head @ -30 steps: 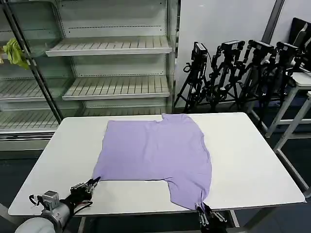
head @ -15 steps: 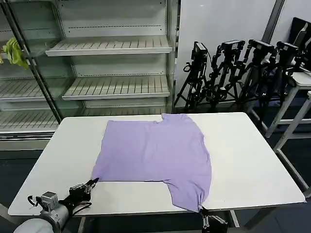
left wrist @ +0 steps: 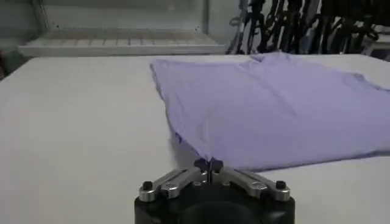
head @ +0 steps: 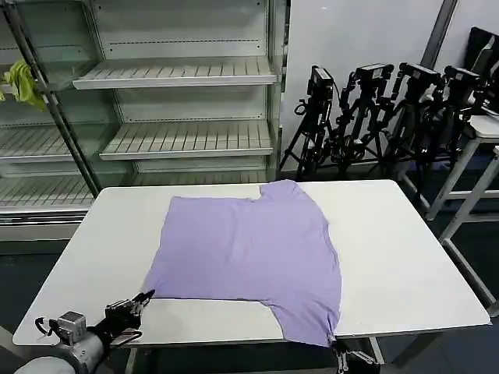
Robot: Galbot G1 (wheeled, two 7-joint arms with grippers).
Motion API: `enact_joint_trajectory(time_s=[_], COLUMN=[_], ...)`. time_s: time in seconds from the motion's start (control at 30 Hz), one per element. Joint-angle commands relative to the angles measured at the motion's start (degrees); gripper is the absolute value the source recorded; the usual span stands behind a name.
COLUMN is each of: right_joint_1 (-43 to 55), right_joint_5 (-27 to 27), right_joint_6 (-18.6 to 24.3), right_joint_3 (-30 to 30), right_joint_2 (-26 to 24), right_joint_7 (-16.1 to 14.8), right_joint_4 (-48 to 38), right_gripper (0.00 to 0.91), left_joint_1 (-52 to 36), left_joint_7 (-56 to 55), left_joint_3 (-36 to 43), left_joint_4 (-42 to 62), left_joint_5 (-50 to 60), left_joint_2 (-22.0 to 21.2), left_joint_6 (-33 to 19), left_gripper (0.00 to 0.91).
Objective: Fold and organize the clothes.
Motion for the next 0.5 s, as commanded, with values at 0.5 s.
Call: enact_joint_trajectory(time_s=[0.5], right_joint_1=[6.34], right_joint_5=[5.73], right_joint_6=[0.75], right_joint_3=[8.07], right_joint_2=[-1.19], right_joint_7=[-0.37], right_joint_4=[2.89], right_gripper=[0.000], left_joint_1=[2.14], left_joint_7=[1.03], left_joint_3=[-4.83], left_joint_4=[-4.72], left_joint_5=[-0.21], left_joint_2=[-0.31], left_joint_6=[-0.89], left_gripper=[0.050])
